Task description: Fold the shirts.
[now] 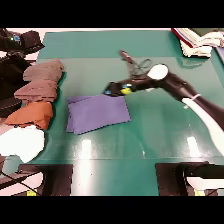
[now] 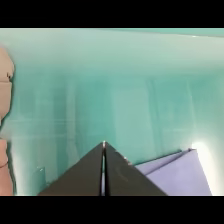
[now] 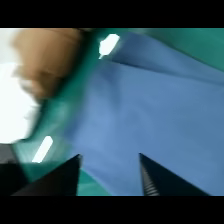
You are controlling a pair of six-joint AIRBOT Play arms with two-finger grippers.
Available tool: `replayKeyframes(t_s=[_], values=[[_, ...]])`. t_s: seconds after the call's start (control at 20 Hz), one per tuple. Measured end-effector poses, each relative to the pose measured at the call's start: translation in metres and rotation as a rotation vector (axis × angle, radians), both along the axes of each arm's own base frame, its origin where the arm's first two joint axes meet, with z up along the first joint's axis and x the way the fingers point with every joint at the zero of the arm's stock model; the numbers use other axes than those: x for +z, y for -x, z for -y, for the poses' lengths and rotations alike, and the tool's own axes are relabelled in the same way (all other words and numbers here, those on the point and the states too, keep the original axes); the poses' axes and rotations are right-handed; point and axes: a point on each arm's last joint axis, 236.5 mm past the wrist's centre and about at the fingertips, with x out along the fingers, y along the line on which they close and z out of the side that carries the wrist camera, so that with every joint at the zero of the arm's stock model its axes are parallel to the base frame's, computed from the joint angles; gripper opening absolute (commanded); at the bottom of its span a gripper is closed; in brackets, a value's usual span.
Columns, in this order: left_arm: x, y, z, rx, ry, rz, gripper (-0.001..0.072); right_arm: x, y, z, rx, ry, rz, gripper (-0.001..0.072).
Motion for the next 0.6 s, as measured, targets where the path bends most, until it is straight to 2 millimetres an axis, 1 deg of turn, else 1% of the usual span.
replayKeyframes(t_s=[0.05,0.1,0.2,0.25,0.3,0.4,0.5,0.55,0.6], values=[[-0.002,0.001,0.000,-0.002,0.003,-0.008,0.0022,-0.018,-0.005,0.030,-0.051,0.035,-0.045,0.0534],[-0.003,0.001,0.002,-0.007,0.012,-0.010,0.0022,-0.036,-0.007,0.057,-0.091,0.067,-0.096,0.0533],[-0.005,0.002,0.007,-0.018,0.028,-0.013,0.0023,-0.067,-0.005,0.092,-0.149,0.095,-0.202,0.0531],[-0.007,0.002,0.010,-0.029,0.028,-0.013,0.0022,-0.080,-0.005,0.102,-0.170,0.100,-0.244,0.0531],[-0.009,0.003,0.016,-0.046,0.027,-0.015,0.0022,-0.091,-0.004,0.105,-0.183,0.091,-0.289,0.0530],[-0.013,0.006,0.033,-0.088,0.027,-0.020,0.0022,-0.107,-0.002,0.096,-0.175,0.066,-0.363,0.0531],[-0.019,0.007,0.048,-0.125,0.023,-0.028,0.0023,-0.119,-0.003,0.076,-0.147,0.047,-0.399,0.0528],[-0.021,0.008,0.055,-0.142,0.023,-0.031,0.0022,-0.125,-0.002,0.063,-0.118,0.047,-0.415,0.0509],[-0.023,0.009,0.063,-0.160,0.025,-0.035,0.0023,-0.127,-0.002,0.049,-0.097,0.033,-0.424,0.0441]])
